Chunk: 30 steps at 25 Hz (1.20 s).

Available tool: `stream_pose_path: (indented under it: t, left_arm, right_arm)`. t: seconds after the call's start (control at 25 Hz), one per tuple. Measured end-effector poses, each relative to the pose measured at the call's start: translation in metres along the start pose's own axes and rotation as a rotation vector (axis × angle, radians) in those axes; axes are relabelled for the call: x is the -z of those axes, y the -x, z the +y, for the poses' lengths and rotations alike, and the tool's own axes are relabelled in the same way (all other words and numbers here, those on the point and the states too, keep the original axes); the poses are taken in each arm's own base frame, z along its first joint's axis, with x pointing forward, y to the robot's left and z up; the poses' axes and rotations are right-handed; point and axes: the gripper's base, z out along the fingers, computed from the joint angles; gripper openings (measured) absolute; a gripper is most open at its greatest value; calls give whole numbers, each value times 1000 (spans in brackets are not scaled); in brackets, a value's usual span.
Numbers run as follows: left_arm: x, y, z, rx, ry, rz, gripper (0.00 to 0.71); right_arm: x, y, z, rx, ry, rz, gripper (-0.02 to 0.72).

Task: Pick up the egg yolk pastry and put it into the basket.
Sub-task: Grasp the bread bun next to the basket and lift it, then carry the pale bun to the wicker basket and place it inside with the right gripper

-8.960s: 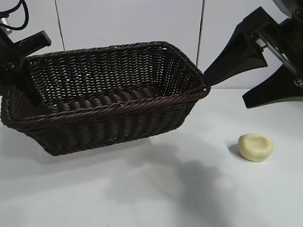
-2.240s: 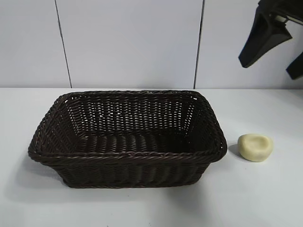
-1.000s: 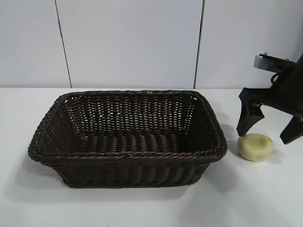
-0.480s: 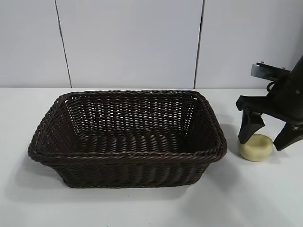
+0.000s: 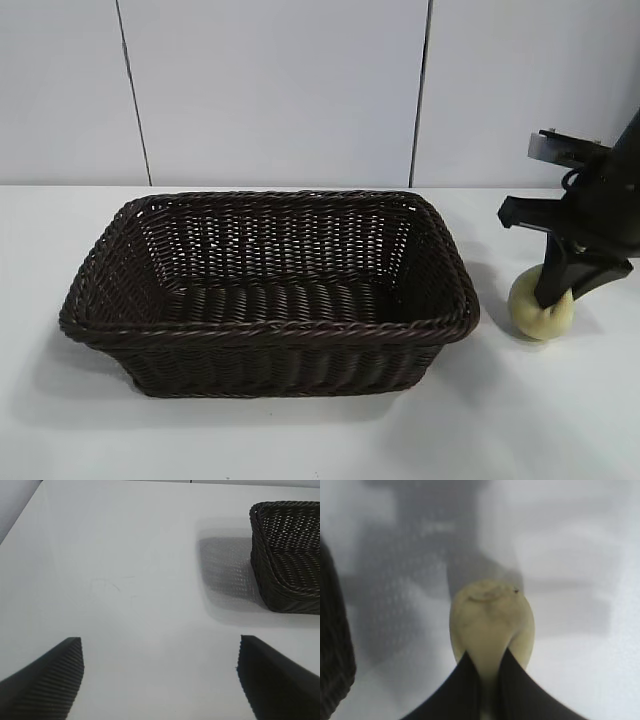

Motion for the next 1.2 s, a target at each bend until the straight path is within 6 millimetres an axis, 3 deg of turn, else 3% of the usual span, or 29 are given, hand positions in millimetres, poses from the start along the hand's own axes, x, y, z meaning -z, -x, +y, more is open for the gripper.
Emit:
stream_pose_path:
  t: [0.28, 0.4, 0.68, 1.04, 1.2]
  left_arm:
    - [0, 0, 0, 0, 0, 0, 606]
    - [0, 0, 0, 0, 0, 0, 606]
    - [0, 0, 0, 0, 0, 0, 606]
    - [0, 0, 0, 0, 0, 0, 606]
    - [0, 0, 0, 0, 0, 0, 606]
  right_arm:
    - [88, 14, 42, 126, 58, -89, 32]
    - [107, 18, 61, 159, 74, -138, 30]
    - [93, 13, 114, 245, 135, -139, 30]
    - [50, -9, 200, 409, 235, -135, 30]
    - [37, -11, 215, 428, 248, -162, 30]
